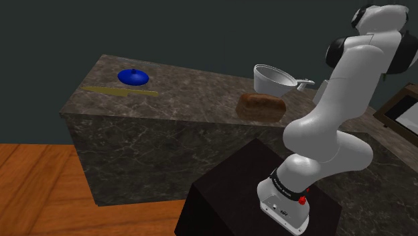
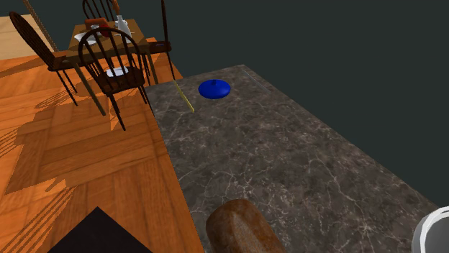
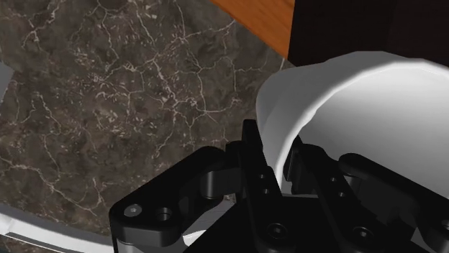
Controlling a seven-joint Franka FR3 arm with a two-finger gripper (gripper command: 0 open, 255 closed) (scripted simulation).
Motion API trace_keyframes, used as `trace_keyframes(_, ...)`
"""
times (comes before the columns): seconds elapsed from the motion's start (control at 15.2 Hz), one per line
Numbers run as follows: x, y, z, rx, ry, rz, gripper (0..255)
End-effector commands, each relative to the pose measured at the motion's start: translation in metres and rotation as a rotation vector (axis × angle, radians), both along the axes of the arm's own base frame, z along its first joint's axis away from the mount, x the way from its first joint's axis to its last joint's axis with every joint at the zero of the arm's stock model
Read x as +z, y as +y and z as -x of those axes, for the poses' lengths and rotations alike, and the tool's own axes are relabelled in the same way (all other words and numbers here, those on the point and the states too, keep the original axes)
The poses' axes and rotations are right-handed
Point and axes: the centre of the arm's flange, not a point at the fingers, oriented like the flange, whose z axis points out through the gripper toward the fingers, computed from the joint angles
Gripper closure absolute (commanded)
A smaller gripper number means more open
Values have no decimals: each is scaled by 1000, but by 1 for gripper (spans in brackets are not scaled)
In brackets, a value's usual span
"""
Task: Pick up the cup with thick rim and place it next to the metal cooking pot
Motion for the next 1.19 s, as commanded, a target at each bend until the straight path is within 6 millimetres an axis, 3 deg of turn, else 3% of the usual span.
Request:
trace_keyframes(0.0,-11,1,0,1,0,1,255)
trace_keyframes(1.12,-101,1,0,1,0,1,255)
